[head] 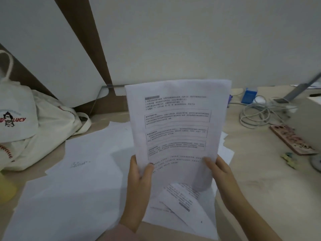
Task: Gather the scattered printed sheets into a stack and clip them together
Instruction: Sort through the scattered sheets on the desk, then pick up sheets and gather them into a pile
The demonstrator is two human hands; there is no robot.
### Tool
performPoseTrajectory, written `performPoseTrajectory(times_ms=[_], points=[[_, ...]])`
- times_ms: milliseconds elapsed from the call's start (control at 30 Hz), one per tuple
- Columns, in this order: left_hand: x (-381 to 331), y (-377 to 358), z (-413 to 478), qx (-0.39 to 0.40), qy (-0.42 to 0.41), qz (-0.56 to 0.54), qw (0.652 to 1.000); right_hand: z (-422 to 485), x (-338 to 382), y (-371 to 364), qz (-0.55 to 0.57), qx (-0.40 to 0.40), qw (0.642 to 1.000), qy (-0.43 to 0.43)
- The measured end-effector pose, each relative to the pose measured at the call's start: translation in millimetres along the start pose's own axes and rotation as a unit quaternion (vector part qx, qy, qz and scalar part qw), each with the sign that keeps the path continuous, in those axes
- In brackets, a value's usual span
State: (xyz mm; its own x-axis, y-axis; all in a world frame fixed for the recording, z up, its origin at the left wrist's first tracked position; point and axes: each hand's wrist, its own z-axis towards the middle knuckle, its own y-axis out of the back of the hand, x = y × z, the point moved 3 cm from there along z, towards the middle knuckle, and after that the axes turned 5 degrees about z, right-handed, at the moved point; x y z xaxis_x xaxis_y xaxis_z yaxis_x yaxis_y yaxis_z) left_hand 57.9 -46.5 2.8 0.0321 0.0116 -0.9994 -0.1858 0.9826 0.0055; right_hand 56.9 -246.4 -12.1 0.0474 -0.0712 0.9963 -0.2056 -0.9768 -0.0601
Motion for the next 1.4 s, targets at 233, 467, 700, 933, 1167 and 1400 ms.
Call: performPoseTrajectory(times_ms=[233,467,700,933,1167,1400], points=[[9,-86,-11,0.126,0.047,0.034,0.99,5,11,101,-0.143,-0.164,0.976,-0.006],[47,-171,-38,0.256,0.117,0.091,0.955,10,-11,200,-0.251,-0.213,0.941,-0.081],[72,-210,-52,0.28,0.114,0.167,0.938,9,-23,238,-0.317,-0.207,0.921,-0.087],[60,-211,-49,0.248,0.068,0.391,0.884,17,-15,232,-0.426,-0.17,0.888,0.002],[46,-165,-18,0.099,0.025,0.374,0.922,65,6,157,-0.429,0.055,0.893,0.123],[54,-94,-8,-0.012,0.028,0.493,0.87,79,-10,53,-0.444,0.253,0.844,0.165]])
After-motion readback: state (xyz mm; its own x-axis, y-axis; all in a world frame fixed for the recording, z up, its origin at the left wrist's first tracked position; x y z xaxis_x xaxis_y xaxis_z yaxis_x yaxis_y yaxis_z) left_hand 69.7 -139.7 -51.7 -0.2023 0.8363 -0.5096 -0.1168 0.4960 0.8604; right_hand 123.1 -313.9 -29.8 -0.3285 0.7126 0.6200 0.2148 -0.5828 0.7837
